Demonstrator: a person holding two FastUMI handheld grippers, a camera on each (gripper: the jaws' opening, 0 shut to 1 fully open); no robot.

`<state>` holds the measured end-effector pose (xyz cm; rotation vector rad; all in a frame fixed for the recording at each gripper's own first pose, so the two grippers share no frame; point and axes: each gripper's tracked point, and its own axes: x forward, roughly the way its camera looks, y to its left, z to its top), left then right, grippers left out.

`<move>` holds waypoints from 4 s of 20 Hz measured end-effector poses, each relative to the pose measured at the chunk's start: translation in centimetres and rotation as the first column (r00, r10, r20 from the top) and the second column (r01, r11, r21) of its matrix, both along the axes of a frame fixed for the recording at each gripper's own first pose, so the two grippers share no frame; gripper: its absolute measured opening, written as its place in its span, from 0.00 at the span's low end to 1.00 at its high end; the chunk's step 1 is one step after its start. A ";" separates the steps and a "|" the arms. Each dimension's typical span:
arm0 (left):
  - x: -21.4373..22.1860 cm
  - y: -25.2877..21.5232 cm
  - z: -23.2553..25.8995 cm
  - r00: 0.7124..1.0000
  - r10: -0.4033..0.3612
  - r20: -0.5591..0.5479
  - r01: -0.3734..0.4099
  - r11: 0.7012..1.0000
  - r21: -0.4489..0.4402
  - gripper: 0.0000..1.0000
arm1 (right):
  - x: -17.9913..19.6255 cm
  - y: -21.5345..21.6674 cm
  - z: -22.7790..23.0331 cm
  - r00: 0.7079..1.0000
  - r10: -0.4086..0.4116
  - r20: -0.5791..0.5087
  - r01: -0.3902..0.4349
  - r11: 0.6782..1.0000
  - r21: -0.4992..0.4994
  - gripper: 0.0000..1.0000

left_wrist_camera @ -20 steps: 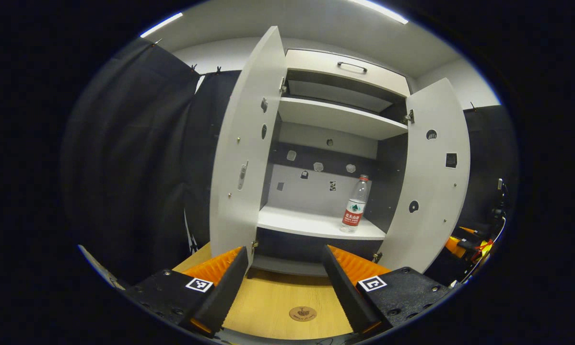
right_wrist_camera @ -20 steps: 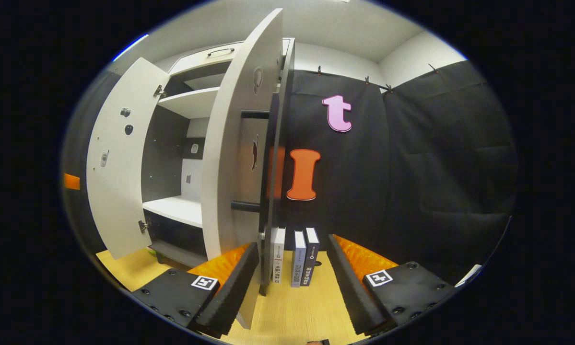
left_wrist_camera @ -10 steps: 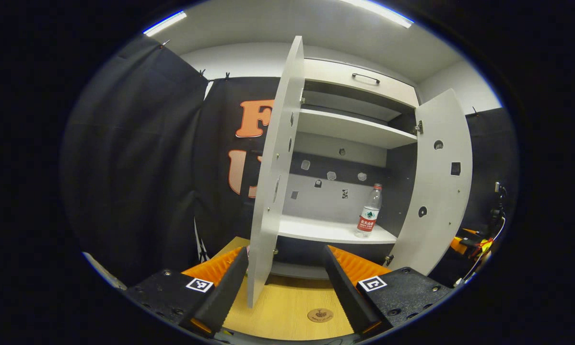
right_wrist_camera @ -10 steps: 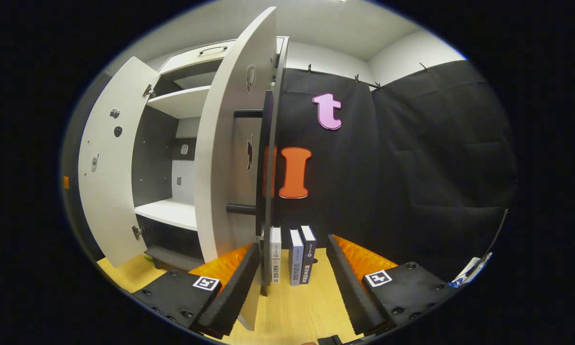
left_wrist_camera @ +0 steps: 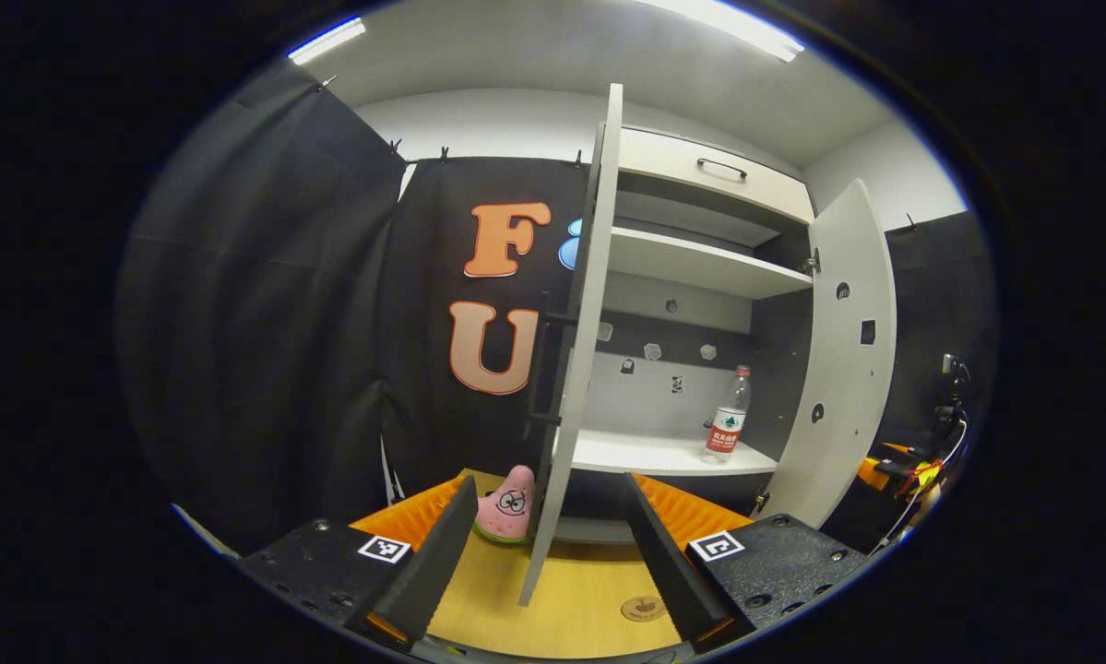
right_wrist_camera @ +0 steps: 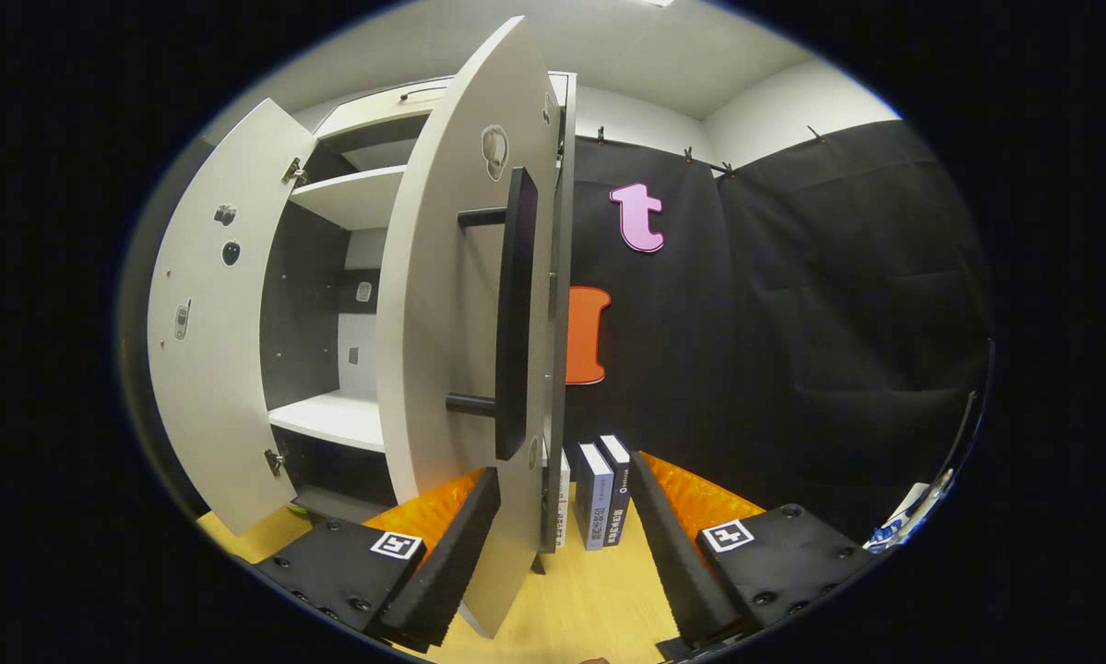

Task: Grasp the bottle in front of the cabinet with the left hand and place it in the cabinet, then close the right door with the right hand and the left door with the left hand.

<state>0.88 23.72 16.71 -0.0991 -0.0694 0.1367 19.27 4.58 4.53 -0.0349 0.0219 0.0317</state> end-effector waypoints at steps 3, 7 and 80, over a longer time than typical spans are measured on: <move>-0.1 2.4 -0.4 1.000 0.018 -0.001 -0.018 1.000 0.010 0.95 | 0.1 1.6 0.2 1.000 -0.014 0.018 0.014 1.000 -0.004 0.94; -0.1 4.5 -0.4 0.999 0.038 0.000 -0.038 0.999 0.027 0.95 | 0.6 3.8 -0.1 1.000 -0.006 0.009 0.006 1.000 -0.001 0.94; 13.7 -7.8 -5.8 0.996 -0.044 -0.082 0.042 0.999 -0.025 0.90 | -7.1 -9.6 7.7 0.989 0.054 0.136 -0.039 0.993 -0.109 0.87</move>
